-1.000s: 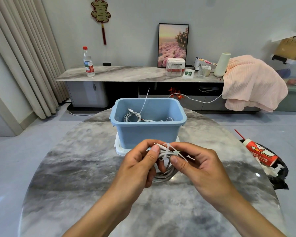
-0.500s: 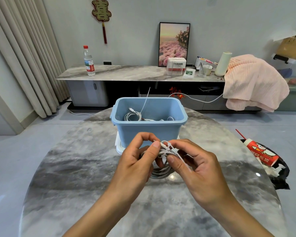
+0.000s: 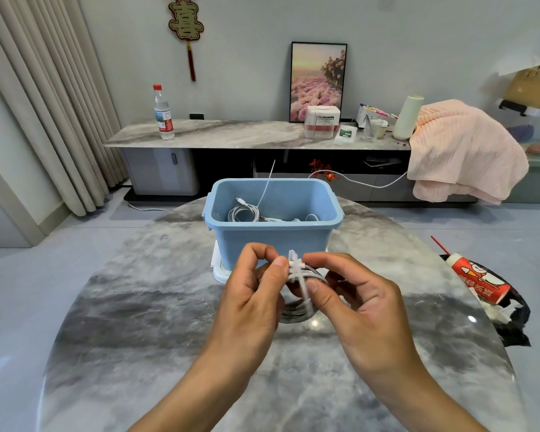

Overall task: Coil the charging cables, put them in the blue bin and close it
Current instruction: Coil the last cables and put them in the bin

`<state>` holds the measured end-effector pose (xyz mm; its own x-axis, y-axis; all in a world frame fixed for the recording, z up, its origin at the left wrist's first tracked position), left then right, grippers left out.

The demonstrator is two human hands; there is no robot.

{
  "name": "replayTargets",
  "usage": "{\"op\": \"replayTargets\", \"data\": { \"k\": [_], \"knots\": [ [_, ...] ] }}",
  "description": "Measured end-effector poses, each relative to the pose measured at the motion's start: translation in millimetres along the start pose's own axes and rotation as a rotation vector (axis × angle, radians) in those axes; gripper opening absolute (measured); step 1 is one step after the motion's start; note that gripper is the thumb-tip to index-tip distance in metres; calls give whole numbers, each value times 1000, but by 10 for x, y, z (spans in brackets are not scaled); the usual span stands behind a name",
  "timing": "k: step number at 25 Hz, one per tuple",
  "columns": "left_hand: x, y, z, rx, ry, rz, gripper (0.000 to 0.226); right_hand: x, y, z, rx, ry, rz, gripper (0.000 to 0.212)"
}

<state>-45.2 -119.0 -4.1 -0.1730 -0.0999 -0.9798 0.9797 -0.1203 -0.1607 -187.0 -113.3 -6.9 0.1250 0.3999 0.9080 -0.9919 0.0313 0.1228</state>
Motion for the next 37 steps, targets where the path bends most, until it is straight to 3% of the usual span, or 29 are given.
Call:
{"op": "replayTargets", "data": {
  "k": [8,13,20,30,34,37],
  "knots": [
    [-93,-62,-16,34,-44,-8,13,-69,12,17,37,-82,106,26],
    [-43,-22,5,13,-24,13,9,-74,-47,43,164,-92,83,43],
    [-41,-49,9,61,-51,74,15,-108,-33,58,238,-159,69,29],
    [1,-28,15,65,-5,54,20,-83,22,80,178,-115,8,23],
    [44,-53,6,87,18,50,5,-133,25,74,200,-114,-1,25],
    [50,-66,10,96,14,61,9,-156,38,73,173,-134,33,28]
  ]
}}
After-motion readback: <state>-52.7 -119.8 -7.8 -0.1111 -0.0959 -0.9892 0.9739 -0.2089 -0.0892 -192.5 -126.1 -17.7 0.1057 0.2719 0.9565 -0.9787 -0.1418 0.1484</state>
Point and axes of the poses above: each hand's wrist, its own z-axis towards the middle knuckle, its own y-axis out of the back of the hand, x = y × z, the point moved 9 cm from there along z, towards the middle knuckle, and after that the axes turned 3 degrees about x, right-handed, at the moved point
